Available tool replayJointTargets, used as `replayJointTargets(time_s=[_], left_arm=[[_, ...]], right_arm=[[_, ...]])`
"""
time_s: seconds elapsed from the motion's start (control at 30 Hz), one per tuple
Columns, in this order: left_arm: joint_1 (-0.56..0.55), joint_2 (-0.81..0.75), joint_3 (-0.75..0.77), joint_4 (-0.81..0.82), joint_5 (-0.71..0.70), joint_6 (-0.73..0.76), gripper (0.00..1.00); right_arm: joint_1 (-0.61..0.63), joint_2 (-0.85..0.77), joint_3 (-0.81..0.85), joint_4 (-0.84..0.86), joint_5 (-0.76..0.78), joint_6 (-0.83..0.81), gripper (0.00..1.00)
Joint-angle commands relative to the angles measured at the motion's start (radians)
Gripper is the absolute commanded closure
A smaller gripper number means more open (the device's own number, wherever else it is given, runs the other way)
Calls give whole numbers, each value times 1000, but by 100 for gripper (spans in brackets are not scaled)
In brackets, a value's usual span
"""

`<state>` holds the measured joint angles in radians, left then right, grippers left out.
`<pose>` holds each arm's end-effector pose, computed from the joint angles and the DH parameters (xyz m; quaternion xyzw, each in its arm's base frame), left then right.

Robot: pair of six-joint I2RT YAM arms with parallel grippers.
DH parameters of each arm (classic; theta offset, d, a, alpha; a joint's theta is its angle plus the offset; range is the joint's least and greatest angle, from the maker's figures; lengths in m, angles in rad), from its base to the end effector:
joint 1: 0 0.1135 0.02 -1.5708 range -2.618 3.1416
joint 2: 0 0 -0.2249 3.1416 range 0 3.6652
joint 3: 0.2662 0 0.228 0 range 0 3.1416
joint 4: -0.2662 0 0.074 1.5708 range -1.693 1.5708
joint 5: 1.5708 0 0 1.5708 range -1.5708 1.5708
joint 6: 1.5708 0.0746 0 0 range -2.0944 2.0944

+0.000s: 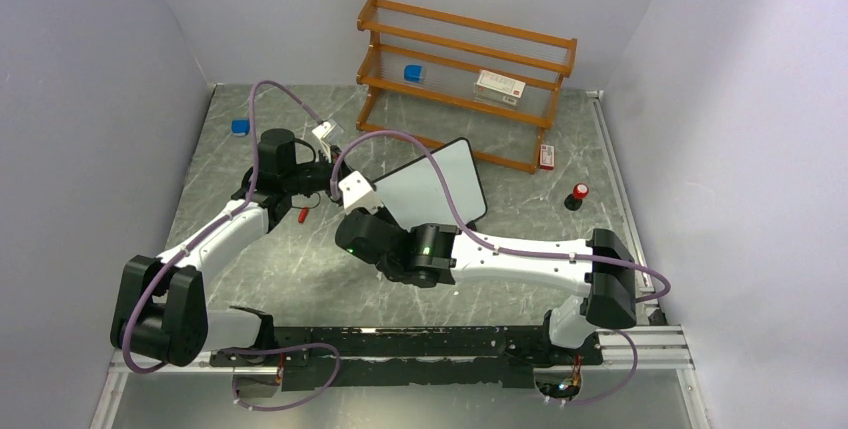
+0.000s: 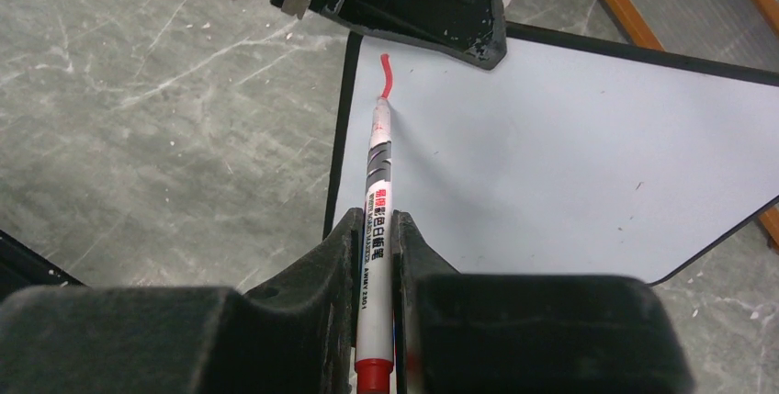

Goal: Write a sentence on the whiteboard

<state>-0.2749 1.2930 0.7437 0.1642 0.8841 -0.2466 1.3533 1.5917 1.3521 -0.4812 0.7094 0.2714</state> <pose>0.2631 -0.1342 0.2205 0.2496 0.7462 -0.4730 0.3965 0.1231 0.3320 0.2582 -0.3172 0.8061 0.0630 0.4956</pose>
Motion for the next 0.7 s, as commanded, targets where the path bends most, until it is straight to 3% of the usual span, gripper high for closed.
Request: replayJointTargets(time_s=[0.0, 0.43, 0.67], left_arm=[[-4, -6, 6, -34, -24, 17, 95], [-4, -5, 5, -34, -25, 16, 95], [-4, -5, 4, -37, -28, 18, 95]], right_arm=[[15, 16, 3, -28, 2, 37, 100], [36, 3, -8, -52, 29, 62, 100], [37, -62, -37, 43, 38, 31, 100]])
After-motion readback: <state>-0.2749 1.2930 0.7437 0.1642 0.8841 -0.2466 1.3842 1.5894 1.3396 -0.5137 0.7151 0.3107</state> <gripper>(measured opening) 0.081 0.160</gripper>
